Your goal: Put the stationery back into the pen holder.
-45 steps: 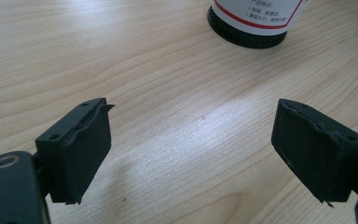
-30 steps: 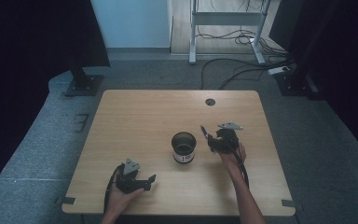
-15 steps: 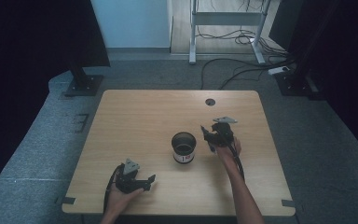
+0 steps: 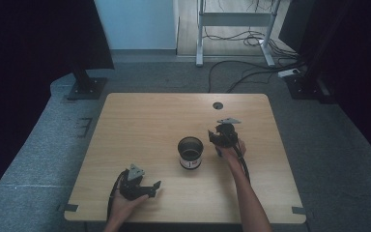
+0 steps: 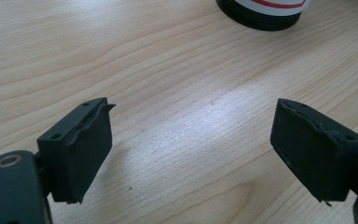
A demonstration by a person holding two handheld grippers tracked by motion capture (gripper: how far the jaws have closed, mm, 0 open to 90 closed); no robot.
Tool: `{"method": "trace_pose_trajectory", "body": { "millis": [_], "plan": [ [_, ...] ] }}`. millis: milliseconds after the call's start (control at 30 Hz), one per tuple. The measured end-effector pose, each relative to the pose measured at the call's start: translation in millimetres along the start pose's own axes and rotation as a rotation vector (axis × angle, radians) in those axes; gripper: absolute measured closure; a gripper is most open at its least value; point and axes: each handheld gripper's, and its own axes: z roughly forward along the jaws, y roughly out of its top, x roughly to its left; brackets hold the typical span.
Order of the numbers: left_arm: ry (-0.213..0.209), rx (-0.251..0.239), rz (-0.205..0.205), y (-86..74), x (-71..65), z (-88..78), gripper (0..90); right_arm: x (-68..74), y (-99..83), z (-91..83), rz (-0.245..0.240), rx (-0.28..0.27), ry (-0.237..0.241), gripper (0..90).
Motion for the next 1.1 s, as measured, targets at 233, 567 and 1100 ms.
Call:
{"method": "trace_pose_trajectory", "body": {
  "millis": [233, 567, 1100],
  "plan": [
    [0.001, 0.0, -0.006, 0.4, 1.1, -1.1, 13.6, -3.7, -0.6, 15.6, 0.021, 0.02, 0.017, 52.3],
    [-0.005, -0.007, -0.005, 1.5, 0.6, -1.3, 13.6, -2.1, 1.2, 34.9, 0.007, 0.024, -0.012, 56.2],
    [-0.004, 0.003, -0.007, 2.2, 1.9, 0.2, 14.2, -2.0, -6.9, 49.2, -0.009, 0.072, -0.059, 70.9]
  ]
}}
